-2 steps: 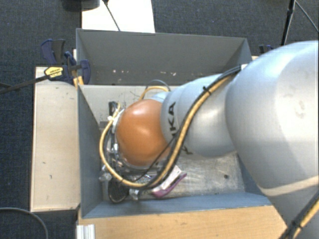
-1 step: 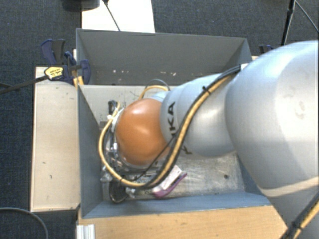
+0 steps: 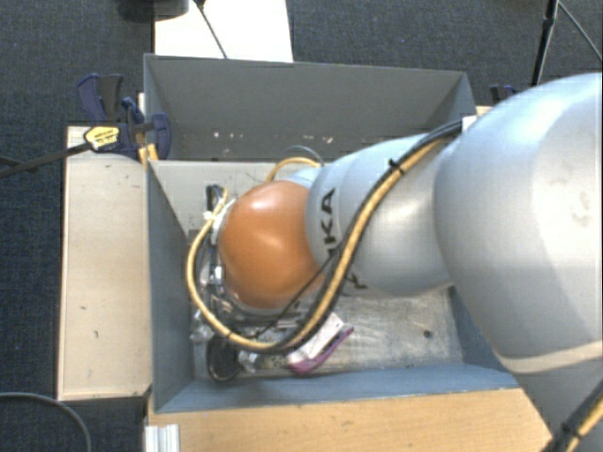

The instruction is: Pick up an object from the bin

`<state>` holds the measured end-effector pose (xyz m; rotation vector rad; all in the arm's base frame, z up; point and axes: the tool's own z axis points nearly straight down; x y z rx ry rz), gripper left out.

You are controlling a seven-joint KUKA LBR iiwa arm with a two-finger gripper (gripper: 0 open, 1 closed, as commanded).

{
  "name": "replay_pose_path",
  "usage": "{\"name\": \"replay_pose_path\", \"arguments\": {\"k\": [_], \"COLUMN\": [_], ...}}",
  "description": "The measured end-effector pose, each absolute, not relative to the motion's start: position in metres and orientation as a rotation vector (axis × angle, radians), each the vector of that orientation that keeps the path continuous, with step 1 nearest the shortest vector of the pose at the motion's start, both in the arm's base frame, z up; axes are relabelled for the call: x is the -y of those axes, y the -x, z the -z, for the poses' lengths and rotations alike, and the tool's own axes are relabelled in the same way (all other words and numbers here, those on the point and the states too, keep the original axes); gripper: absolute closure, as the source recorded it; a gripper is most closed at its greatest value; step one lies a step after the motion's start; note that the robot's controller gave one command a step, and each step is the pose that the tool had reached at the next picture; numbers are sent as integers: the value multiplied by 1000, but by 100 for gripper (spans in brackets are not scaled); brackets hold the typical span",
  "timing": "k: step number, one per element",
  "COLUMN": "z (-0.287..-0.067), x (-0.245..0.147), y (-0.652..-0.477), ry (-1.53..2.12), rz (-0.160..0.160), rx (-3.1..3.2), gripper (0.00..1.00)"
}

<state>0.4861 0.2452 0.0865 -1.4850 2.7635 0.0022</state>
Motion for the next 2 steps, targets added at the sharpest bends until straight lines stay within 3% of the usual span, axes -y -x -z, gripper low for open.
{"name": "replay_pose_path", "arguments": {"k": [1, 2], "z": [-143, -179], "x": [-246, -247], "y": [-487, -488], "ry": [1471, 1456], "rz": [-1, -1], "rx": [-2767, -2777], "gripper": [100, 100]}}
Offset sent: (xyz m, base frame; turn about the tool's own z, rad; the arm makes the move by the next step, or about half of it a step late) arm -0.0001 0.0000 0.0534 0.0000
